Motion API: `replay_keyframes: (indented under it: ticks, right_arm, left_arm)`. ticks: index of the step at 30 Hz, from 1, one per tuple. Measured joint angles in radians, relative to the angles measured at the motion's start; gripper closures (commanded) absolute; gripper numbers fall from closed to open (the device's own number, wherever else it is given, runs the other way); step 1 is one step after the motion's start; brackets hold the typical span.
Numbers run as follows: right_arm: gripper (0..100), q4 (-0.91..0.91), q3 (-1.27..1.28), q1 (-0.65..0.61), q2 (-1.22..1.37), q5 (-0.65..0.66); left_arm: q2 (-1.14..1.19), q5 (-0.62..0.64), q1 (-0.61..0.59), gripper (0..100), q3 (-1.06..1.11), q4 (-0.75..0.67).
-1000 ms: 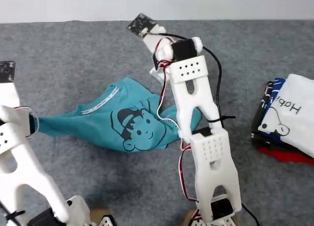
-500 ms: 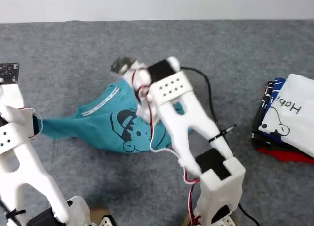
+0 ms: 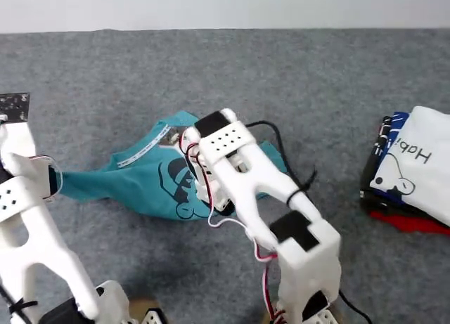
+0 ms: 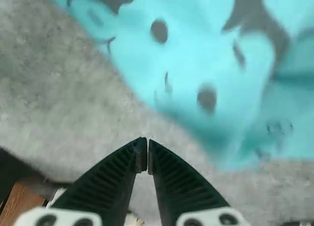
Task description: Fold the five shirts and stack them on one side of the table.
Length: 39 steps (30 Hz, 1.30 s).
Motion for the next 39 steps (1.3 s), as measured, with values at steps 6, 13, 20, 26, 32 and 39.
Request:
replay_keyframes:
  ticks: [6,13,20,26,32,39]
  right_arm:
    - [98.8,-0.146,-0.124,0.032,0.186,0.061]
    - [98.8,-0.264,-0.578,0.135,0.381,0.149]
    - [98.8,-0.275,-1.003,0.160,0.572,0.169]
    - [98.7,-0.152,-1.163,0.157,0.657,0.170]
    - [98.7,0.058,-1.315,0.153,0.657,0.172]
    - [98.4,0.064,-1.163,0.144,0.543,0.170]
  left_arm:
    - [0.000,0.000,0.000,99,0.000,0.000]
    - [0.000,0.000,0.000,99,0.000,0.000]
    - [0.000,0.000,0.000,99,0.000,0.000]
    - [0.000,0.000,0.000,99,0.000,0.000]
    - [0.000,0.000,0.000,99,0.000,0.000]
    - [0.000,0.000,0.000,99,0.014,-0.021]
